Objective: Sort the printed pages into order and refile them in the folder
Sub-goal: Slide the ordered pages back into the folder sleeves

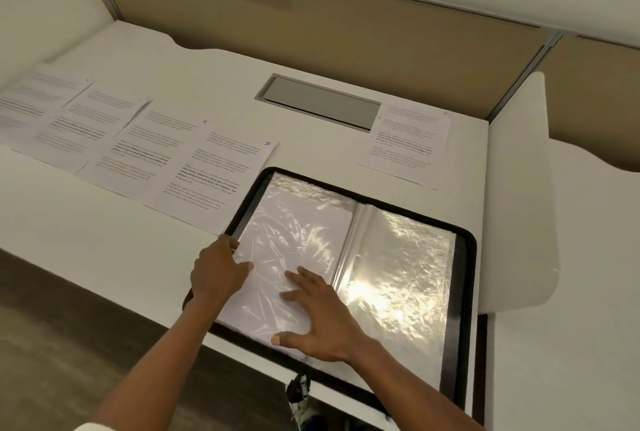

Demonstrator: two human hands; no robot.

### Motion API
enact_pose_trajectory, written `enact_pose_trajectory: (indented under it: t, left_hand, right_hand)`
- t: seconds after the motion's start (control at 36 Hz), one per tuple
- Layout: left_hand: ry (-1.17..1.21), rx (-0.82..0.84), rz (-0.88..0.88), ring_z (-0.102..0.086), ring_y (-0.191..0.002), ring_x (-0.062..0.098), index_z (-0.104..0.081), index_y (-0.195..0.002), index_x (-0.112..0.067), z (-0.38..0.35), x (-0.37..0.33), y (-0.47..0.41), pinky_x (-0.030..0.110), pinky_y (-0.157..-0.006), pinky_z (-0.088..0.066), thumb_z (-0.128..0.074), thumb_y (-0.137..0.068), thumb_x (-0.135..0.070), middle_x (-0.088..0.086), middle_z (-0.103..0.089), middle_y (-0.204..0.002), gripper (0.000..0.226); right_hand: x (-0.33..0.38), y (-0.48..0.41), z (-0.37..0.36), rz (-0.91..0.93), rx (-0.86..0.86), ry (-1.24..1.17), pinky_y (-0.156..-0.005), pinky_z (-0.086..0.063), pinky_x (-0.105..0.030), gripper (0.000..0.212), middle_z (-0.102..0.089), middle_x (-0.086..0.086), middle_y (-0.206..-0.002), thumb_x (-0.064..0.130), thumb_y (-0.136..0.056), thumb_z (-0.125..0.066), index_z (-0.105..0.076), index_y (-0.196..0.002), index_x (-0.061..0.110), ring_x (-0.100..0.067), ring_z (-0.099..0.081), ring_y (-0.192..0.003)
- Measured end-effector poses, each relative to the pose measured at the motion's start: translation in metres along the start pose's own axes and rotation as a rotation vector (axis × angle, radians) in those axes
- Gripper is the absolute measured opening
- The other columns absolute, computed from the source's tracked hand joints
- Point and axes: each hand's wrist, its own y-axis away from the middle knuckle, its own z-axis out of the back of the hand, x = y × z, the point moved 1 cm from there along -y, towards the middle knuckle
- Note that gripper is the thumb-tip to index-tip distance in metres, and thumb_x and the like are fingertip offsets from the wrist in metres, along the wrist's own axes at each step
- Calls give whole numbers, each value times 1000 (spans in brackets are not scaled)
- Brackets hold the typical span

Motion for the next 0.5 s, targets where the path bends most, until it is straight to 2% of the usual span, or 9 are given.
enact_pose_trajectory:
  t: [0.06, 0.14, 0.22, 0.25, 0.31, 0.36, 0.39, 0.44, 0.5]
  left_hand:
    - [-34, -25, -68, -65, -106, 28, -56, -128, -17, -3, 2, 0, 43, -83, -54, -88, -83, -26, 4, -63, -119, 55]
    - [-222, -58, -214, -55, -121, 31, -48, -146, -16, -6, 0, 2, 46, -88, -57, -85, -82, -15, 10, -52, -136, 73]
    - [-337, -86, -368, -49, -133, 36, -47, -152, -15, -11, 0, 5, 49, -101, -52, -79, -76, -1, 16, -46, -152, 83]
    - [-358, -93, -426, -46, -140, 37, -49, -152, -15, -13, 0, 7, 51, -105, -50, -77, -81, -4, 15, -44, -156, 76]
    - [-386, -110, -528, -43, -147, 37, -53, -149, -15, -20, 1, 9, 54, -112, -46, -64, -98, -21, 13, -44, -161, 52]
    - [-435, -111, -572, -44, -149, 35, -53, -150, -13, -29, 3, 12, 53, -116, -42, -45, -105, -42, 14, -45, -162, 55]
    - [-451, -105, -575, -44, -150, 34, -51, -152, -12, -34, 5, 12, 53, -117, -40, -40, -103, -49, 13, -44, -162, 62]
    - [-444, -116, -571, -45, -149, 34, -50, -151, -12, -40, 6, 14, 54, -117, -40, -36, -100, -53, 13, -44, -162, 66]
    - [-437, -149, -561, -50, -145, 35, -55, -144, -11, -44, 3, 13, 56, -114, -44, -44, -101, -47, 14, -50, -158, 58]
  right_hand:
    - [-2, -2, -2, 19, -11, 22, -130, -11, -47, 86, -11, 18, -173, 78, -84, -60, -44, -155, 33, -4, 4, -159]
    - [-2, -3, -4, 47, -40, 38, -130, -12, -44, 81, -15, 15, -173, 73, -86, -63, -47, -153, 31, -5, 2, -159]
    - [0, -3, -5, 36, -54, -6, -129, -10, -39, 79, -16, 16, -172, 69, -87, -65, -46, -154, 33, -3, 0, -159]
    - [0, -3, -5, 22, -71, -44, -129, -11, -36, 77, -18, 18, -171, 67, -87, -66, -46, -154, 33, 0, -2, -158]
    - [-2, -2, -4, -5, -147, -112, -127, -17, -30, 70, -25, 21, -168, 64, -88, -66, -51, -150, 34, 4, -11, -156]
    - [-6, 0, 0, -31, -275, -132, -123, -30, -28, 58, -38, 23, -161, 61, -88, -67, -61, -139, 33, 4, -30, -150]
    - [-10, 0, 3, -49, -354, -154, -118, -40, -29, 51, -46, 23, -155, 58, -88, -70, -67, -132, 32, 3, -43, -142]
    - [-16, 2, 16, -90, -518, -251, -95, -57, -29, 35, -60, 22, -138, 50, -87, -76, -73, -117, 31, 0, -64, -114]
    - [-23, 3, 33, -123, -642, -296, -77, -60, -30, 23, -64, 20, -120, 45, -86, -78, -72, -107, 34, -5, -69, -93]
